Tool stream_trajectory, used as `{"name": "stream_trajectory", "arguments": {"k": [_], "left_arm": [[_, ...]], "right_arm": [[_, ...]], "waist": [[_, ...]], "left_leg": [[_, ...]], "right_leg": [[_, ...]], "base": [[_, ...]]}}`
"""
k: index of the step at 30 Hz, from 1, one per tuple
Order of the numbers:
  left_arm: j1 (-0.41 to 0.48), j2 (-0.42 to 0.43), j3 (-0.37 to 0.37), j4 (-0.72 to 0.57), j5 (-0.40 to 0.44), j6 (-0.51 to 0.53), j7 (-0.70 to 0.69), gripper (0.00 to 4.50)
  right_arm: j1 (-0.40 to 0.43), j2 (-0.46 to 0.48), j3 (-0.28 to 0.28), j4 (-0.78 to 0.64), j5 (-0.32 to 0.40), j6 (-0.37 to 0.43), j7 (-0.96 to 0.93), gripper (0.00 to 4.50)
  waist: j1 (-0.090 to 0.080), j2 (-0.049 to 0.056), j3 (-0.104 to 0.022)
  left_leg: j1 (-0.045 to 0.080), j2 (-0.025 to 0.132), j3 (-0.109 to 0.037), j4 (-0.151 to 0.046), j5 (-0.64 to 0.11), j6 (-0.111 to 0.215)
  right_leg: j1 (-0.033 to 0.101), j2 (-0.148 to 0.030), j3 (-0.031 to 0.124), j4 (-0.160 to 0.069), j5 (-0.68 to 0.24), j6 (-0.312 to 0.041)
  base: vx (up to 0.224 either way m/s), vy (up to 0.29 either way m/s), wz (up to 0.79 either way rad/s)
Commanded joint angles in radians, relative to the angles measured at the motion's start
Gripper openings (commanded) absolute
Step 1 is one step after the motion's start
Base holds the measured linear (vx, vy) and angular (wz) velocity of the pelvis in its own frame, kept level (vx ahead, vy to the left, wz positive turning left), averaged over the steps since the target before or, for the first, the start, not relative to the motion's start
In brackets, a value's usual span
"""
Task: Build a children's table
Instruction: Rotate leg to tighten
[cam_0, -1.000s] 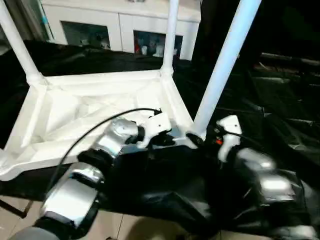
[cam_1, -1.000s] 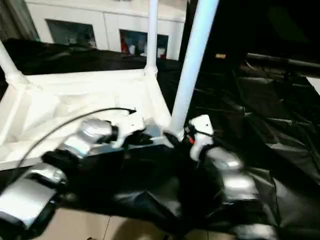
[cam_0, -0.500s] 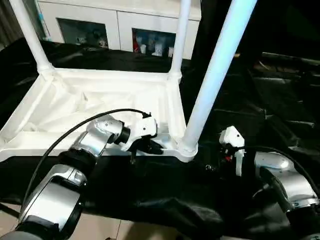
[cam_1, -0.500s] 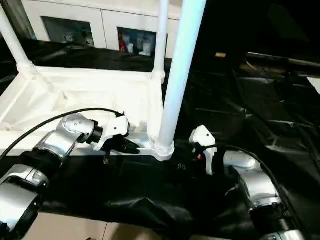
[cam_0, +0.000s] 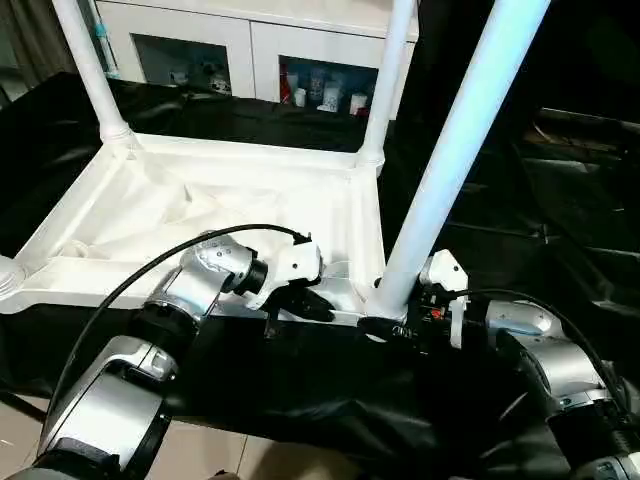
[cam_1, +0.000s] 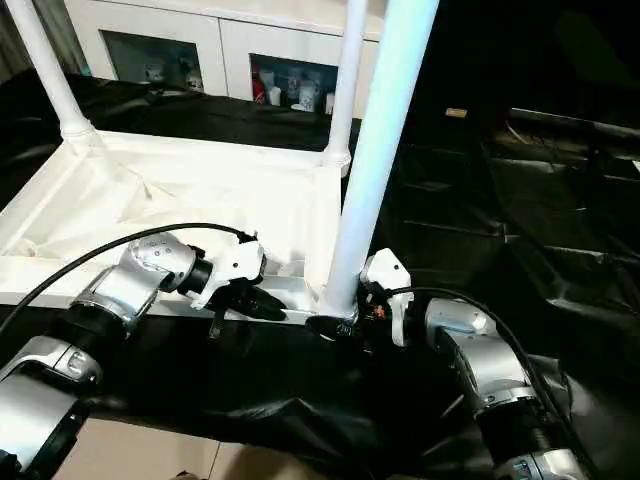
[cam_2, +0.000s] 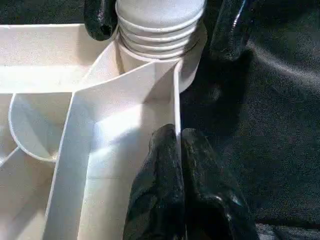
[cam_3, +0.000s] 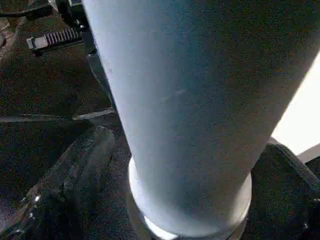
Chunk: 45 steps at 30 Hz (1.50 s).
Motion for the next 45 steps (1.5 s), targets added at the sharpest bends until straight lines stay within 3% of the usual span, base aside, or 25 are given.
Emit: {"name": "stream_trajectory", "arguments": {"k": [1, 2, 6, 9, 16, 19, 20, 21, 23, 25, 27, 28, 29, 33, 36, 38, 39, 42, 45], "left_arm": [[0.01, -0.008, -0.032, -0.005, 0.012, -0.002, -0.019, 0.0], [0.011, -0.007, -0.03, -0.007, 0.012, 0.0, -0.019, 0.0], [0.01, -0.007, -0.033, -0.01, 0.012, 0.003, -0.018, 0.0], [0.009, -0.007, -0.033, -0.008, 0.013, 0.004, -0.019, 0.0], [0.02, 0.001, -0.04, -0.004, 0.021, 0.021, -0.023, 0.0], [0.0, -0.039, -0.019, 0.062, 0.052, 0.032, 0.134, 0.0], [0.0, -0.039, -0.019, 0.062, 0.052, 0.032, 0.134, 0.0], [-0.029, -0.077, -0.001, 0.124, 0.067, 0.037, 0.254, 0.0], [-0.05, -0.098, 0.002, 0.162, 0.084, 0.036, 0.335, 0.0], [-0.073, -0.124, 0.006, 0.199, 0.092, 0.051, 0.401, 0.0], [-0.102, -0.157, 0.017, 0.243, 0.099, 0.072, 0.506, 0.0], [-0.116, -0.174, 0.023, 0.264, 0.099, 0.087, 0.548, 0.0], [-0.127, -0.185, 0.023, 0.279, 0.103, 0.089, 0.581, 0.0], [-0.148, -0.208, 0.026, 0.318, 0.115, 0.072, 0.639, 0.0], [-0.149, -0.211, 0.019, 0.345, 0.128, 0.039, 0.632, 0.0], [-0.146, -0.205, 0.014, 0.355, 0.131, 0.013, 0.621, 0.0], [-0.146, -0.203, 0.012, 0.356, 0.132, 0.007, 0.617, 0.0], [-0.14, -0.193, 0.001, 0.359, 0.128, -0.04, 0.58, 0.0], [-0.129, -0.163, -0.028, 0.341, 0.151, -0.104, 0.526, 0.0]], "right_arm": [[-0.01, -0.011, -0.002, 0.004, 0.003, 0.005, 0.005, 3.75], [-0.011, -0.011, -0.003, 0.006, 0.002, 0.004, 0.007, 3.61], [-0.014, -0.012, -0.01, 0.014, 0.006, 0.001, 0.015, 3.29], [-0.014, -0.011, -0.01, 0.018, 0.007, 0.002, 0.019, 2.92], [-0.002, 0.01, -0.015, 0.031, 0.007, 0.01, -0.007, 2.72], [-0.003, 0.068, -0.048, 0.098, -0.03, -0.023, -0.157, 2.7], [-0.003, 0.068, -0.048, 0.098, -0.03, -0.023, -0.157, 2.69], [-0.005, 0.116, -0.08, 0.138, -0.035, -0.026, -0.259, 2.69], [-0.007, 0.146, -0.098, 0.157, -0.039, -0.025, -0.327, 2.69], [-0.015, 0.183, -0.115, 0.182, -0.056, -0.026, -0.426, 2.69], [-0.037, 0.227, -0.135, 0.215, -0.076, 0.009, -0.556, 2.69], [-0.052, 0.249, -0.143, 0.236, -0.095, 0.014, -0.634, 2.69], [-0.069, 0.268, -0.143, 0.252, -0.112, 0.01, -0.69, 2.69], [-0.117, 0.322, -0.163, 0.295, -0.137, -0.005, -0.818, 2.69], [-0.129, 0.35, -0.154, 0.29, -0.141, -0.034, -0.807, 2.69], [-0.118, 0.359, -0.153, 0.248, -0.115, -0.063, -0.75, 2.69], [-0.117, 0.357, -0.153, 0.242, -0.112, -0.068, -0.744, 3.38], [-0.1, 0.306, -0.138, 0.183, -0.099, -0.078, -0.667, 3.47], [-0.071, 0.208, -0.12, 0.091, -0.058, -0.011, -0.517, 3.86]], "waist": [[-0.001, 0.01, -0.069], [-0.001, 0.014, -0.071], [-0.001, 0.01, -0.072], [0.0, 0.011, -0.07], [-0.001, 0.011, -0.067], [-0.006, 0.013, -0.062], [-0.007, 0.013, -0.06], [-0.009, 0.009, -0.057], [-0.009, 0.014, -0.053], [-0.015, 0.015, -0.052], [-0.02, 0.014, -0.051], [-0.025, 0.023, -0.048], [-0.032, 0.023, -0.049], [-0.052, 0.022, -0.048], [-0.061, 0.027, -0.05], [-0.06, 0.029, -0.052], [-0.06, 0.029, -0.052], [-0.057, 0.029, -0.058], [-0.054, 0.02, -0.062]], "left_leg": [[0.011, 0.001, 0.014, -0.063, -0.184, 0.071], [0.012, 0.001, 0.014, -0.062, -0.181, 0.07], [0.011, 0.0, 0.015, -0.06, -0.171, 0.075], [0.011, 0.001, 0.014, -0.061, -0.196, 0.069], [0.01, 0.0, 0.012, -0.063, -0.224, 0.052], [0.009, -0.001, 0.013, -0.064, -0.249, 0.037], [0.01, -0.002, 0.013, -0.065, -0.269, 0.029], [0.015, -0.007, 0.013, -0.064, -0.32, 0.011], [0.022, -0.008, 0.01, -0.067, -0.365, 0.0], [0.022, -0.012, 0.001, -0.071, -0.409, -0.016], [0.022, -0.013, -0.002, -0.073, -0.418, -0.015], [0.024, -0.014, -0.002, -0.073, -0.431, -0.013], [0.023, -0.016, -0.007, -0.075, -0.445, -0.014], [0.023, -0.024, -0.011, -0.071, -0.463, 0.002], [0.016, -0.021, -0.015, -0.078, -0.458, 0.017], [0.011, -0.017, -0.012, -0.082, -0.429, 0.031], [0.011, -0.016, -0.011, -0.082, -0.428, 0.033], [0.006, -0.014, -0.008, -0.081, -0.396, 0.044], [-0.003, -0.012, -0.005, -0.079, -0.34, 0.072]], "right_leg": [[0.063, -0.025, 0.022, -0.038, -0.061, -0.294], [0.063, -0.025, 0.022, -0.037, -0.058, -0.295], [0.064, -0.024, 0.022, -0.034, -0.034, -0.301], [0.062, -0.025, 0.022, -0.038, -0.073, -0.297], [0.06, -0.024, 0.023, -0.041, -0.123, -0.279], [0.054, -0.025, 0.023, -0.047, -0.164, -0.27], [0.052, -0.024, 0.022, -0.052, -0.203, -0.26], [0.047, -0.024, 0.023, -0.064, -0.313, -0.225], [0.039, -0.023, 0.021, -0.072, -0.389, -0.202], [0.039, -0.023, 0.014, -0.084, -0.503, -0.145], [0.038, -0.022, 0.011, -0.091, -0.534, -0.123], [0.031, -0.021, 0.009, -0.098, -0.543, -0.12], [0.035, -0.02, 0.003, -0.1, -0.552, -0.115], [0.029, -0.02, -0.003, -0.116, -0.616, -0.087], [0.034, -0.021, -0.002, -0.115, -0.574, -0.096], [0.038, -0.021, 0.005, -0.106, -0.475, -0.135], [0.038, -0.021, 0.006, -0.104, -0.459, -0.144], [0.047, -0.023, 0.01, -0.095, -0.382, -0.174], [0.06, -0.025, 0.013, -0.087, -0.336, -0.185]], "base": [[0.0, 0.0, 0.0], [0.0, 0.0, 0.0], [0.0, 0.0, 0.0], [0.0, 0.0, 0.0], [0.0, 0.0, 0.0], [0.0, 0.0, 0.0], [0.0, 0.0, 0.0], [0.0, 0.0, 0.0], [0.0, 0.0, 0.0], [-0.026, 0.004, -0.02], [-0.026, 0.004, -0.02], [0.0, 0.0, 0.0], [0.0, 0.0, 0.0], [-0.013, 0.008, -0.01], [0.0, 0.0, 0.0], [0.0, 0.0, 0.0], [0.0, 0.0, 0.0], [0.0, 0.0, 0.0], [0.0, 0.0, 0.0]]}}
